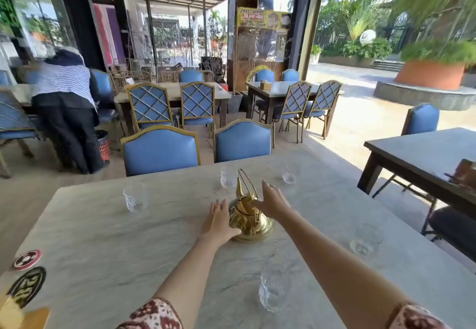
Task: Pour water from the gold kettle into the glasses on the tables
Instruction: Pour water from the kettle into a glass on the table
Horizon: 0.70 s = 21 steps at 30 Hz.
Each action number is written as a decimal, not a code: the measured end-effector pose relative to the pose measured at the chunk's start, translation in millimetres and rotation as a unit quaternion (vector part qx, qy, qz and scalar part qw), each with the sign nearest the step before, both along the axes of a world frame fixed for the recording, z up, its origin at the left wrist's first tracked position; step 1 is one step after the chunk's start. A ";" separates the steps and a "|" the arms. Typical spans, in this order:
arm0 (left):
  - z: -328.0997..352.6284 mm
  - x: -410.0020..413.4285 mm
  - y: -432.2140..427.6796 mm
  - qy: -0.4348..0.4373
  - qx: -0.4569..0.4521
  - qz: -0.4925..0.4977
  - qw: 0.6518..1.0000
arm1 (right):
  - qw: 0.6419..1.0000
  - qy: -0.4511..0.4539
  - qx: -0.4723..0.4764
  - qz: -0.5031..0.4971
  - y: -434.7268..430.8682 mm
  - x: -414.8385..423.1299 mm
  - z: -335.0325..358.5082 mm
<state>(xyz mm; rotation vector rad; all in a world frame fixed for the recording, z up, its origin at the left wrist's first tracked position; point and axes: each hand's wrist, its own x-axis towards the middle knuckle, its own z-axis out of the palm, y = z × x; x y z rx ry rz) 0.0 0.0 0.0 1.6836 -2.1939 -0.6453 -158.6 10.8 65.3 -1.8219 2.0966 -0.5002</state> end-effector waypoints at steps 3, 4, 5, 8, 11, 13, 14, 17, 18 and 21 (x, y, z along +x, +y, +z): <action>-22.2 -13.0 -16.2 0.028 0.028 0.009 0.999 | 0.999 -0.041 -0.013 -0.014 -26.8 8.4 -14.9; -30.8 -17.8 -20.7 0.042 0.027 0.010 0.999 | 0.998 -0.059 -0.017 -0.019 -33.3 11.4 -17.1; -37.9 -22.6 -25.7 0.057 0.028 0.013 0.998 | 0.996 -0.087 -0.022 -0.025 -41.5 14.1 -20.5; -53.9 -32.5 -38.1 0.105 0.030 0.034 0.993 | 0.979 -0.196 -0.039 -0.040 -58.2 16.7 -25.6; -63.2 -40.8 -39.3 0.135 0.022 0.046 0.990 | 0.958 -0.279 -0.050 -0.054 -69.6 11.2 -38.5; -66.6 -43.6 -33.4 0.161 0.019 0.057 0.985 | 0.946 -0.312 -0.058 -0.061 -73.2 9.9 -45.6; -68.3 -44.6 -30.1 0.170 0.016 0.066 0.983 | 0.941 -0.327 -0.058 -0.063 -74.1 10.0 -48.1; -70.5 -46.3 -22.4 0.193 0.011 0.098 0.976 | 0.924 -0.373 -0.045 -0.066 -71.5 10.8 -46.8; -69.7 -46.6 -19.5 0.195 0.014 0.103 0.975 | 0.920 -0.384 -0.040 -0.067 -69.5 11.2 -46.1; -63.5 -47.4 -11.9 0.195 0.014 0.109 0.975 | 0.918 -0.391 -0.040 -0.047 -61.5 16.3 -40.2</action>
